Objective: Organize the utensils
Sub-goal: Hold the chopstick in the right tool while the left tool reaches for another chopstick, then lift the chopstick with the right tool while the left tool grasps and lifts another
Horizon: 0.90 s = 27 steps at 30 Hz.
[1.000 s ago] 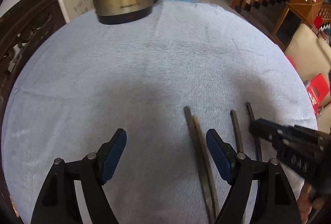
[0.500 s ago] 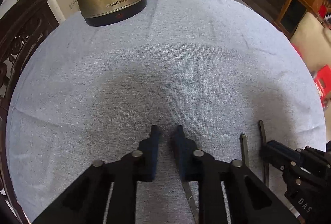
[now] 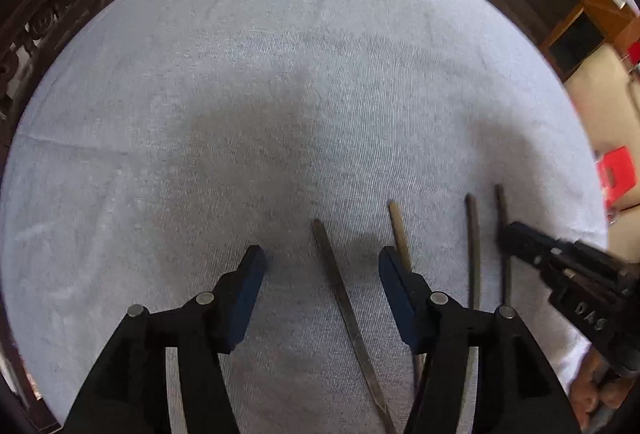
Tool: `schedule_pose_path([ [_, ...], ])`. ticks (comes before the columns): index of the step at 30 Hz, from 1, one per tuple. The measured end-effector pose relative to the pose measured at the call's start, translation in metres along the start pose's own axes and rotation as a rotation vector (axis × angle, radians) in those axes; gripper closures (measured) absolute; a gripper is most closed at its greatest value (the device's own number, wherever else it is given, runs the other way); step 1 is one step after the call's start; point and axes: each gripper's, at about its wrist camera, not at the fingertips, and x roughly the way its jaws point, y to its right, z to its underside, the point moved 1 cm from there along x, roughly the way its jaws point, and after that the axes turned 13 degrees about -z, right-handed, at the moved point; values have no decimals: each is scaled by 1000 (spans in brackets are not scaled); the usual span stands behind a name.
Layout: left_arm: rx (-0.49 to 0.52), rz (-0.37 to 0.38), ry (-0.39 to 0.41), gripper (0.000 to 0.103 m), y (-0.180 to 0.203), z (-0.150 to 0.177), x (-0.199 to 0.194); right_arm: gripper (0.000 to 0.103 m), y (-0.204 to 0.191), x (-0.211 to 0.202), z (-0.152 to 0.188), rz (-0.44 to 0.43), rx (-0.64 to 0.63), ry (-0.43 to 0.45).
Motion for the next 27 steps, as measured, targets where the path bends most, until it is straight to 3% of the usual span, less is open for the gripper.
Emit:
schedule_pose_path([
  [3, 10, -68, 22, 43, 9, 0, 0, 93, -6, 3, -4, 30, -7, -28],
  [6, 16, -72, 55, 48, 12, 0, -2, 93, -12, 4, -4, 49, -28, -33],
  [9, 26, -70, 86, 71, 10, 2, -6, 93, -17, 6, -3, 57, -51, -29],
  [11, 48, -71, 111, 91, 10, 5, -9, 95, -21, 5, 2, 57, -53, -27],
  [13, 56, -68, 121, 93, 22, -7, 1, 95, -21, 0, 11, 43, -43, -22],
  [18, 28, -56, 157, 97, 6, 11, -9, 96, -2, -19, 28, -34, -15, 19],
  [27, -47, -27, 360, 97, -36, 50, -85, 96, -7, -88, 66, -104, -11, 210],
])
